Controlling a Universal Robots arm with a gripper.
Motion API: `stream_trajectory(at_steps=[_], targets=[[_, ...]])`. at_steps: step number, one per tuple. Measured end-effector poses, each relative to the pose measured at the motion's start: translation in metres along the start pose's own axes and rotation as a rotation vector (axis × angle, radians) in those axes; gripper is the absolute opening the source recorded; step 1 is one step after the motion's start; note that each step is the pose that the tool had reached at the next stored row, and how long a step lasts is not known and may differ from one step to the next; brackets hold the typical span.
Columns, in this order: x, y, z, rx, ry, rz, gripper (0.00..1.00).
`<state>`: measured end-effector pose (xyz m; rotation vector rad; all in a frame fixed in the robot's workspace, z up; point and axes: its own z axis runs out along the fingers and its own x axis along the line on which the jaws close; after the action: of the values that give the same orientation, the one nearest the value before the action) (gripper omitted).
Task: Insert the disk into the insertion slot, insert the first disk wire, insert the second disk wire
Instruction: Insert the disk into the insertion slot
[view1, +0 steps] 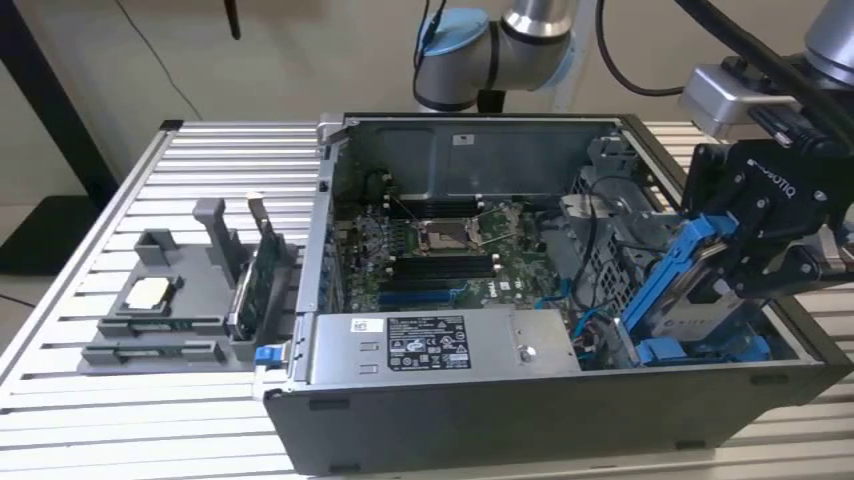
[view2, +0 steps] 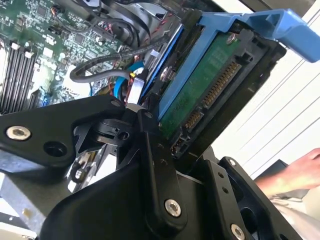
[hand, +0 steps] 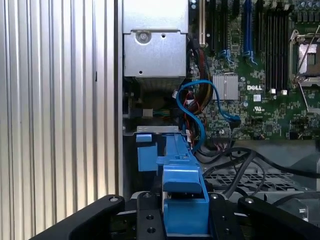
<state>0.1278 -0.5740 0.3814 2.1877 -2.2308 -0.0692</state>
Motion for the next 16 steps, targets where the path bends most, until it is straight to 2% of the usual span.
stream_trajectory(at_steps=[9,10,11,12,16], targets=[[0.0000,-0.0001,0.0002,0.0000,-0.0001,0.000,0.34],[0.0000,-0.0001,0.0002,0.0000,0.0000,0.000,0.40],[0.0000,0.0000,-0.0001,0.0000,-0.0001,0.000,0.40],[0.0000,0.0000,-0.0008,0.0000,-0.0003,0.000,0.47],[-0.0001,0.0003,-0.0071,0.0000,0.0000,0.000,0.47]])
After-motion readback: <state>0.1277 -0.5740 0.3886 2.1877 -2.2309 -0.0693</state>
